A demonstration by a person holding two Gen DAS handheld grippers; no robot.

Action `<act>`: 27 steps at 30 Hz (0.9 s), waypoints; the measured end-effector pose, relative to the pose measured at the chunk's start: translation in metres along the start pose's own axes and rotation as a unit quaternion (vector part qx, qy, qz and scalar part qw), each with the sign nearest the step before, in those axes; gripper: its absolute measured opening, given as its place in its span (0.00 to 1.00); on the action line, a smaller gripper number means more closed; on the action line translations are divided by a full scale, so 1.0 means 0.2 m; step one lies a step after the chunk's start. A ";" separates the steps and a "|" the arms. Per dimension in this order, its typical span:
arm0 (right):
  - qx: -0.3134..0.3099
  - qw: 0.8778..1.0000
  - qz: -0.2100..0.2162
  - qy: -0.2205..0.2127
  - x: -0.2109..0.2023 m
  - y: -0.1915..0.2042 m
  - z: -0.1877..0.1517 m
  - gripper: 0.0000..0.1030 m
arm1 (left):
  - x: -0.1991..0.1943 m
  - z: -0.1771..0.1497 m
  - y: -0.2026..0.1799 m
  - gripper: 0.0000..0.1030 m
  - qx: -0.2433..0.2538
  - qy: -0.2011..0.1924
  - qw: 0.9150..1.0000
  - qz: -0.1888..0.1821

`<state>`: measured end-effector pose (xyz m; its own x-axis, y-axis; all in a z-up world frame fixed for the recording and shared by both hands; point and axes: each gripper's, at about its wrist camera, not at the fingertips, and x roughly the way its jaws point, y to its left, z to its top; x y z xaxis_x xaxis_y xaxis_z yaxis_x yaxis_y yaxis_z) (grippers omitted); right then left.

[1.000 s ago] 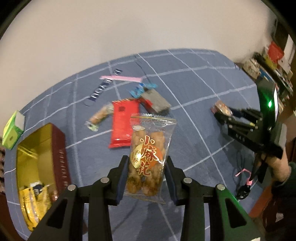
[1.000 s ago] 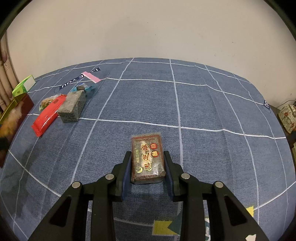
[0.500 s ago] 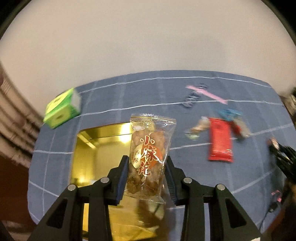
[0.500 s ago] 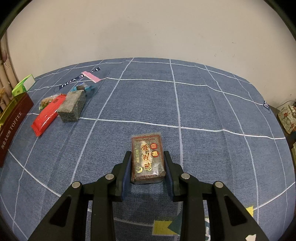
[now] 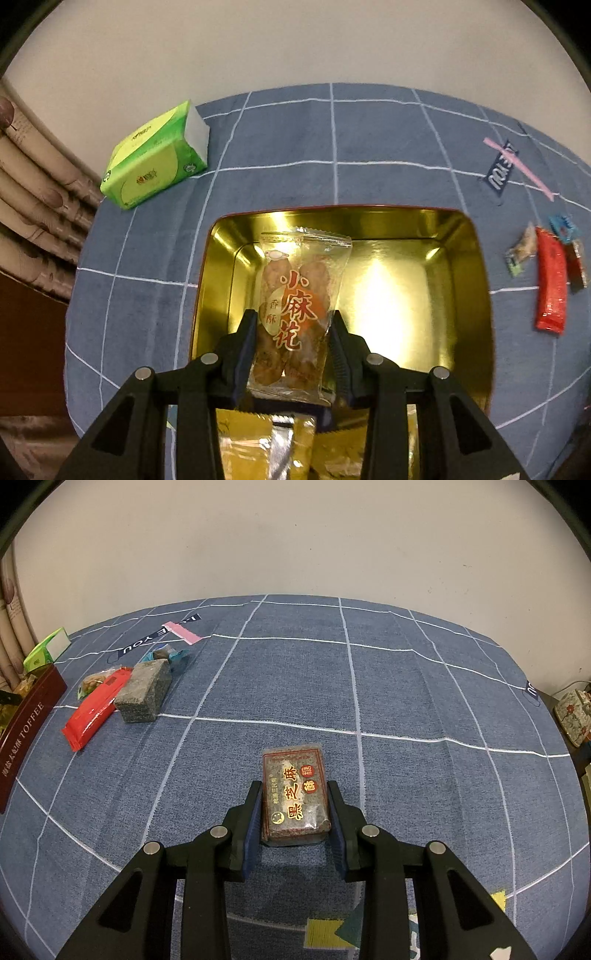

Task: Organize snacks
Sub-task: 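Carry the twisted dough bag into the tin and open the left gripper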

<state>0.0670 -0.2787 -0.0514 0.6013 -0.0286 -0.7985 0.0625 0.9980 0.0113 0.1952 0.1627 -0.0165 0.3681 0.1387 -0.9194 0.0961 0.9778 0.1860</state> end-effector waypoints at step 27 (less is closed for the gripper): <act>-0.001 1.000 -0.001 0.000 0.00 0.00 0.00 0.29 | 0.05 -0.02 0.05 0.44 -0.024 0.018 1.000 0.004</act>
<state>0.0668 -0.2779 -0.0515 0.6019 -0.0308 -0.7979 0.0628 0.9980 0.0088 0.1958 0.1742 -0.0259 0.3350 0.1508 -0.9301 0.0489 0.9830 0.1770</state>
